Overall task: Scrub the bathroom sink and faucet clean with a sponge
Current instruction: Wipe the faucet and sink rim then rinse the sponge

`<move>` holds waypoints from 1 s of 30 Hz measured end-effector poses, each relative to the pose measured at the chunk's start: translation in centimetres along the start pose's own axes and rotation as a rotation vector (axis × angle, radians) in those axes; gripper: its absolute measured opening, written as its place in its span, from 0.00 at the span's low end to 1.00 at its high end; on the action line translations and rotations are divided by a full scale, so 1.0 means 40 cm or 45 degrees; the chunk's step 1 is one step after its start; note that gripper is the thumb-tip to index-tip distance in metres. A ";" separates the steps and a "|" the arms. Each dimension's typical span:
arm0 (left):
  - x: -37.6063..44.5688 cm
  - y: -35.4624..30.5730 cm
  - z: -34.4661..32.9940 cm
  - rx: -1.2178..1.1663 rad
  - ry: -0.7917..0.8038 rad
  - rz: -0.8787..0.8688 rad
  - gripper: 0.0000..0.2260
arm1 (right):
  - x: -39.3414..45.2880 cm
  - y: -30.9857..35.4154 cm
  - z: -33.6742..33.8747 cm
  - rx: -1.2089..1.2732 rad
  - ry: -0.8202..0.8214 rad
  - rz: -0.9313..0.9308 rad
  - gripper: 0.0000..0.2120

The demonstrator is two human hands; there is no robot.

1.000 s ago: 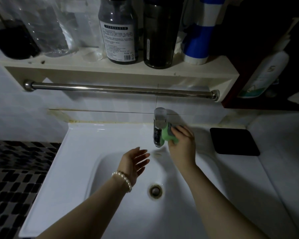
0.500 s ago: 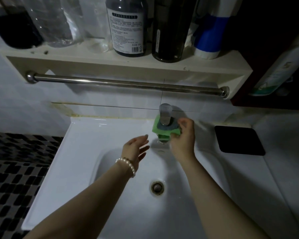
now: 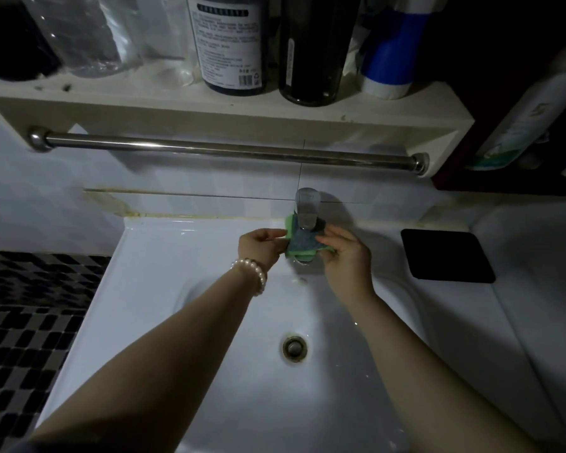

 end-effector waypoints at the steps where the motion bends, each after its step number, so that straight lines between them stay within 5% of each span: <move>1: -0.008 0.007 0.009 0.002 0.015 0.010 0.09 | -0.012 -0.002 0.010 -0.010 0.013 0.036 0.15; 16: -0.150 0.159 0.129 0.083 0.162 0.273 0.10 | -0.233 -0.055 0.114 -0.190 0.255 0.115 0.12; 20: -0.182 0.116 0.126 0.086 0.306 0.115 0.11 | -0.226 -0.031 0.166 -0.148 0.082 0.228 0.13; 24: -0.185 0.009 0.091 -0.113 0.245 -0.111 0.12 | -0.121 0.050 0.164 -0.092 -0.048 0.363 0.11; 30: -0.134 -0.062 0.066 -0.211 0.088 -0.053 0.07 | 0.016 0.123 0.078 -0.185 0.083 0.300 0.12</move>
Point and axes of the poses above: each hand's wrist, its own x-axis towards the middle knuckle, its own z-axis out of the back of the hand, y = z × x, the point moved 1 cm from there along x, towards the middle knuckle, and after that the axes turned 14 degrees about -y, right-handed, at the moved point
